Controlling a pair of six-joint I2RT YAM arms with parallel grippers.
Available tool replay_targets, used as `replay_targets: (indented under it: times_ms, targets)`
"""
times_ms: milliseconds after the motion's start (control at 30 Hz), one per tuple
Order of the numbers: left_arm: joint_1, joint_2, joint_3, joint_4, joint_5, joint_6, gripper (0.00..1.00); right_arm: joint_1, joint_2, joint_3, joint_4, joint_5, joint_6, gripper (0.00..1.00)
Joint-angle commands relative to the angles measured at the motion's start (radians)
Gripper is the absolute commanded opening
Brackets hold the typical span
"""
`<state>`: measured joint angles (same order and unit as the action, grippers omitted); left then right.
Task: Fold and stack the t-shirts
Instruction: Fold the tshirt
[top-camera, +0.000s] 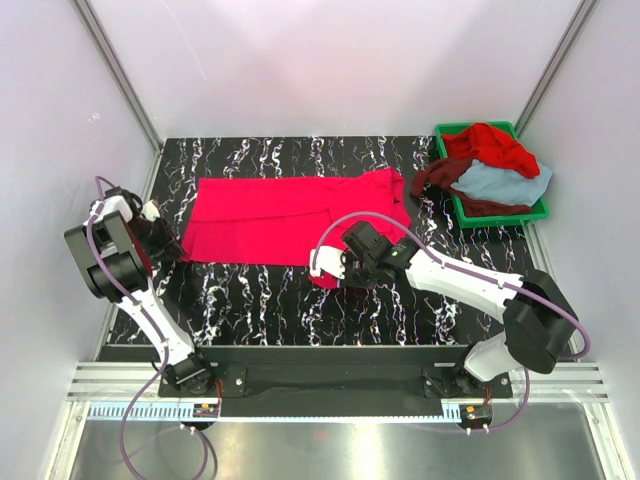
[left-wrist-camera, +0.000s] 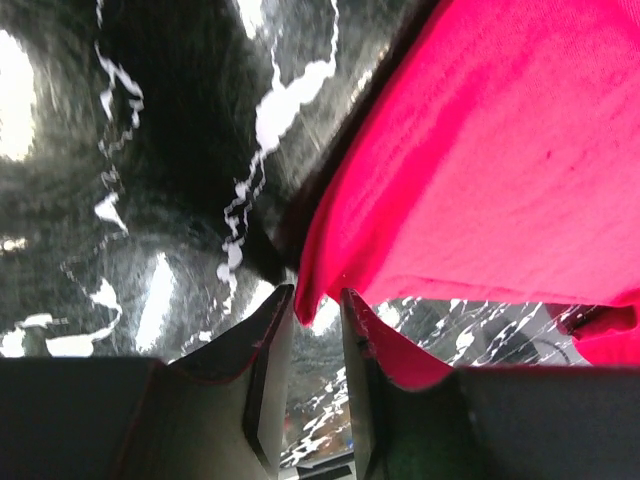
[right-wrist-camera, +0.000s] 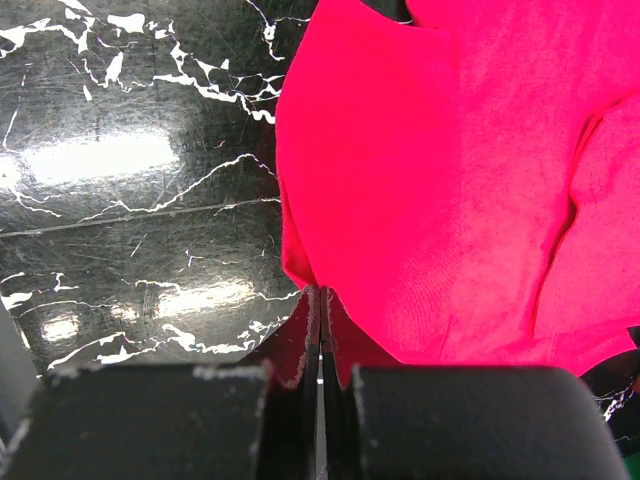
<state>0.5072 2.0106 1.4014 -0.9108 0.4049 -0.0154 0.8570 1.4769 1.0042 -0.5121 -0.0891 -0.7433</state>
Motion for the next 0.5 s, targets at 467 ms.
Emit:
replay_targets:
  times_ms: [467]
  targets:
    - [-0.001, -0.059, -0.005, 0.000, 0.020, 0.008, 0.06, -0.016, -0.013, -0.007, 0.063, 0.031, 0.025, 0.00]
